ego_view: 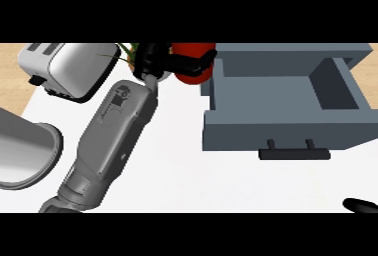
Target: Pick up the can, place it into the drawer and close the drawer
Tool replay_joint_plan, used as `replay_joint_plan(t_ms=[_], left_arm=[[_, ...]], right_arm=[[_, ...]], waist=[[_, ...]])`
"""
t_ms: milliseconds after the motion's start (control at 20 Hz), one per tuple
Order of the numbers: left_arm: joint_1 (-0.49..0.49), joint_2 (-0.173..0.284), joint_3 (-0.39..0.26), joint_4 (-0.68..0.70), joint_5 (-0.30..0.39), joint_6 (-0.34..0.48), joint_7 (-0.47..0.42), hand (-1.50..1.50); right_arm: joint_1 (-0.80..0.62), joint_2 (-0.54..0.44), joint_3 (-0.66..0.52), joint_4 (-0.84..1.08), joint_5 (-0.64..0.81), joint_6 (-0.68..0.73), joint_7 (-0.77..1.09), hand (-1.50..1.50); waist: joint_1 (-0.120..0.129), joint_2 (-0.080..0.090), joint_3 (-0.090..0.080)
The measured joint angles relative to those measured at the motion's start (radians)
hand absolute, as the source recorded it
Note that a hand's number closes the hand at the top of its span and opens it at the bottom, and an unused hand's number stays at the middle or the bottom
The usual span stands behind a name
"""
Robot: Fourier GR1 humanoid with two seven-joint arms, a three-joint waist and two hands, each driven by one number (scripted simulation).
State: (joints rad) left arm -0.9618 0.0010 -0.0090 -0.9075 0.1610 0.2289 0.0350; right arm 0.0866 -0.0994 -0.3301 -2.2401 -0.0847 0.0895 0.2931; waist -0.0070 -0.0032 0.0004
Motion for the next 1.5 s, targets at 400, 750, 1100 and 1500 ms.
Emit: replay_joint_plan(t_ms=[400,750,1100,1500], left_arm=[[-0.212,0.0,-0.047,0.058,0.017,0.093,0.132,1.5],[-0.396,-0.001,-0.086,0.214,0.07,0.154,0.163,1.5],[-0.524,-0.001,-0.155,0.361,0.15,0.207,0.151,1.5],[-0.605,-0.001,-0.24,0.481,0.221,0.272,0.112,-1.5]], right_arm=[[-0.024,-0.004,0.012,-0.034,0.005,-0.016,0.052,-1.5],[-0.054,-0.004,0.028,-0.012,0.029,-0.026,0.041,-1.5],[-0.083,-0.012,0.034,-0.006,0.021,-0.026,0.049,-1.5],[-0.121,-0.034,0.039,0.002,0.013,-0.023,0.079,-1.5]], waist=[[-0.012,0.004,0.0],[-0.026,0.009,0.0],[-0.048,0.013,0.001],[-0.074,0.02,0.002]])
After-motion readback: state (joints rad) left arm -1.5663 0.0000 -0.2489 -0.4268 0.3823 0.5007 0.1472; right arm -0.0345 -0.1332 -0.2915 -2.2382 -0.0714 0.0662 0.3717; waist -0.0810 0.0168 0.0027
